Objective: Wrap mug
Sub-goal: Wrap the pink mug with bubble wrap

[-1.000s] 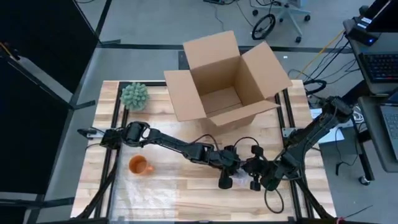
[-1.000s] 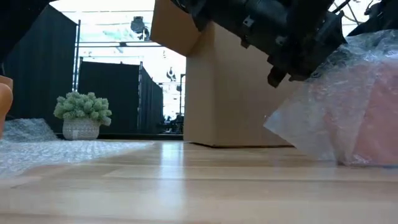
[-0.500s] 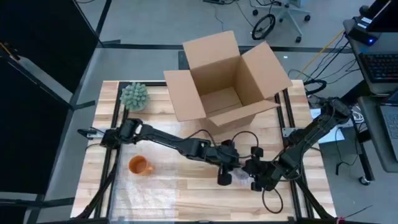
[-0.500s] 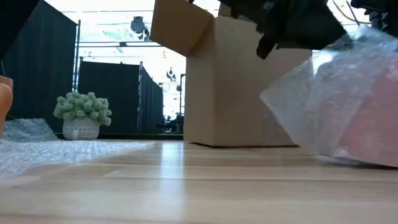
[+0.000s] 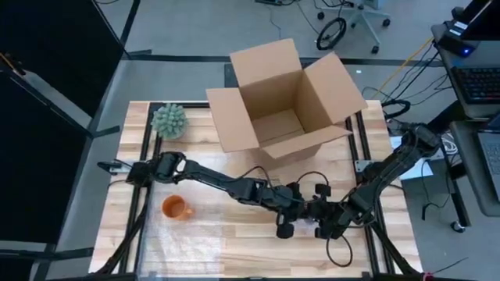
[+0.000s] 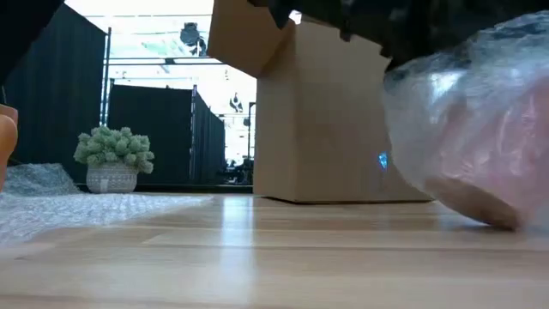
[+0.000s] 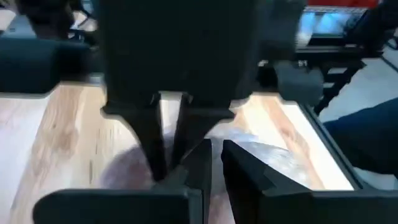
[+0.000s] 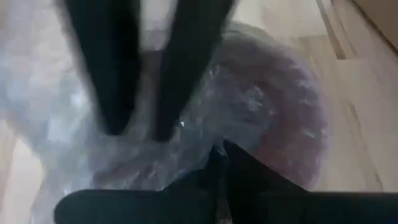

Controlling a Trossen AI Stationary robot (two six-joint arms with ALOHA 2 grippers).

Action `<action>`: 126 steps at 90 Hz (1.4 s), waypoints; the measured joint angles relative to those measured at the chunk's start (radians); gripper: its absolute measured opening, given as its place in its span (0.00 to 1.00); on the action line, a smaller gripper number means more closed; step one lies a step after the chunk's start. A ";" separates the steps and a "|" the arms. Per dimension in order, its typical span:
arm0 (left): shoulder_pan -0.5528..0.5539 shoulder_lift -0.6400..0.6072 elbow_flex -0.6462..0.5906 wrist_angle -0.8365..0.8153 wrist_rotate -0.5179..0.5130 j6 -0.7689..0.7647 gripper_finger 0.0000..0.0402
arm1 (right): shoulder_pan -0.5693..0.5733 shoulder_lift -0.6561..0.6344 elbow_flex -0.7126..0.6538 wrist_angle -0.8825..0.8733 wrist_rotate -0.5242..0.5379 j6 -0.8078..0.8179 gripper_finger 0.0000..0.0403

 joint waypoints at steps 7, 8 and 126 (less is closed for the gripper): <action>0.000 0.014 0.003 0.012 0.003 0.002 0.07 | -0.007 0.000 0.000 0.000 0.000 -0.010 0.00; 0.000 0.018 0.003 0.011 0.003 0.001 0.07 | -0.008 0.000 0.000 0.001 0.000 -0.012 0.00; 0.006 0.031 -0.001 -0.130 -0.023 0.002 0.06 | -0.078 -0.124 0.003 0.107 -0.210 -0.122 0.31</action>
